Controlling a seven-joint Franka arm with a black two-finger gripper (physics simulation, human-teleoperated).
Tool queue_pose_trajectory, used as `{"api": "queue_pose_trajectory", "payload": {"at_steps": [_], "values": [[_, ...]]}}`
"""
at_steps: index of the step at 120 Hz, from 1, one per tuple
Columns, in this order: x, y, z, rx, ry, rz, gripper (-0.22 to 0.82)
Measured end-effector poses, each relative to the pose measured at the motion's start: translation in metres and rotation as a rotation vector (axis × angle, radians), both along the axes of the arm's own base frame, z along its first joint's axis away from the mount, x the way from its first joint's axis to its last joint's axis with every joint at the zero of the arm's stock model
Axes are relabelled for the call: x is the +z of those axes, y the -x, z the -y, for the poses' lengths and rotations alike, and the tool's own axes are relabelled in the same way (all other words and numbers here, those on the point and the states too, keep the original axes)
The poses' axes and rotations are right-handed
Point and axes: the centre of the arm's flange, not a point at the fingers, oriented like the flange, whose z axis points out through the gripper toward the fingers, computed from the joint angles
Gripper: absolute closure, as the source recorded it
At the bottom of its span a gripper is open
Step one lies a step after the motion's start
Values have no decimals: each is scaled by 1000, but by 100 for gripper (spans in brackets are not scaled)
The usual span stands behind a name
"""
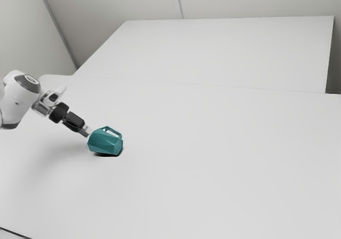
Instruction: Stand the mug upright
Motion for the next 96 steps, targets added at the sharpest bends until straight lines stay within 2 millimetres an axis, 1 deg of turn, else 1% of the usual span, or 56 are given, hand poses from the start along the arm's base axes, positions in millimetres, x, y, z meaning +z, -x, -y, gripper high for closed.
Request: {"api": "queue_pose_trajectory", "payload": {"at_steps": [12,21,34,75,79,82,96], "values": [[-3,-2,2,-6,22,37,0],[-8,0,7,0,51,54,0],[-11,1,11,2,76,71,0],[-21,12,27,5,131,69,1],[-21,12,28,4,132,68,5],[-22,12,28,3,132,67,10],[-21,11,29,3,125,56,39]]}}
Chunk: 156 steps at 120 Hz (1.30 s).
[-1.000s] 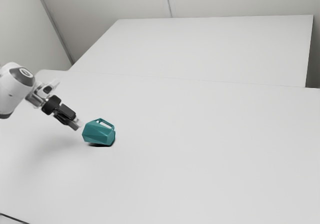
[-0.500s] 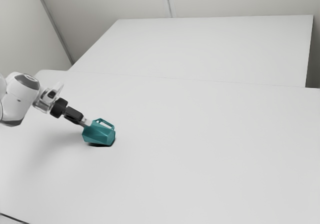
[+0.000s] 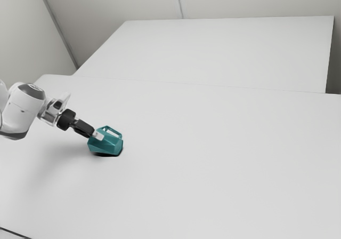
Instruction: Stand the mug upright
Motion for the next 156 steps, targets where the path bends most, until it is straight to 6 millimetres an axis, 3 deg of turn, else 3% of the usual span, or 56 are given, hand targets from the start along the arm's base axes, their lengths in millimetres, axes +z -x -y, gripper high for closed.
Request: {"api": "queue_pose_trajectory", "payload": {"at_steps": [12,26,67,94,127,156], "values": [[1,1,-1,0,-10,-15,56],[16,-3,3,-2,-25,-5,67],[58,-17,38,-59,-118,-5,77],[110,-32,110,-275,-414,28,78],[120,-51,152,-368,-696,72,79],[121,-50,219,-415,-823,170,79]]}}
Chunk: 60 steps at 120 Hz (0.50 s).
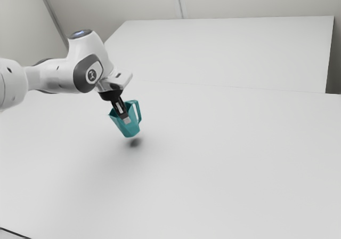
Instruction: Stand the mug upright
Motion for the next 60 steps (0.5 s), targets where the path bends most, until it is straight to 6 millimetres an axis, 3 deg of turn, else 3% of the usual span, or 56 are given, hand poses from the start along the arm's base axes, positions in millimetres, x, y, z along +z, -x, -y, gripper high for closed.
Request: {"api": "queue_pose_trajectory", "payload": {"at_steps": [43,52,60], "values": [[-15,24,98,-53,-24,87,79],[-18,30,108,-57,-37,91,79],[-21,33,105,-33,-44,90,79]]}}
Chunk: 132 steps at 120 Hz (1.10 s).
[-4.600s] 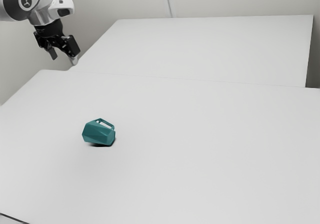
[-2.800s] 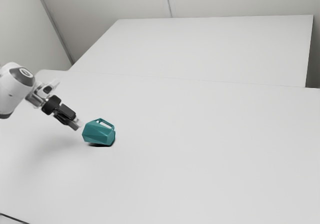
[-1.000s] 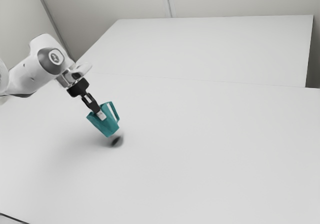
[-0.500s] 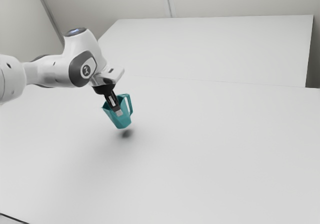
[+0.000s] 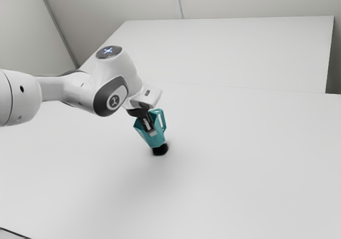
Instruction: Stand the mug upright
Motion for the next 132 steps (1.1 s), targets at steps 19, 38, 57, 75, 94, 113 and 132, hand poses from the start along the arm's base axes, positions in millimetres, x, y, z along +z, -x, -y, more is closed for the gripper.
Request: {"api": "queue_pose_trajectory", "payload": {"at_steps": [19,38,57,75,94,113,132], "values": [[-2,-1,-68,175,-4,0,79],[-4,9,-80,248,-4,-2,79],[-12,20,-51,239,-4,-16,79],[-22,25,-54,283,-3,-31,78],[-24,26,-52,314,1,-33,78],[-27,26,-52,342,5,-40,69],[-25,27,-52,359,9,-42,35]]}}
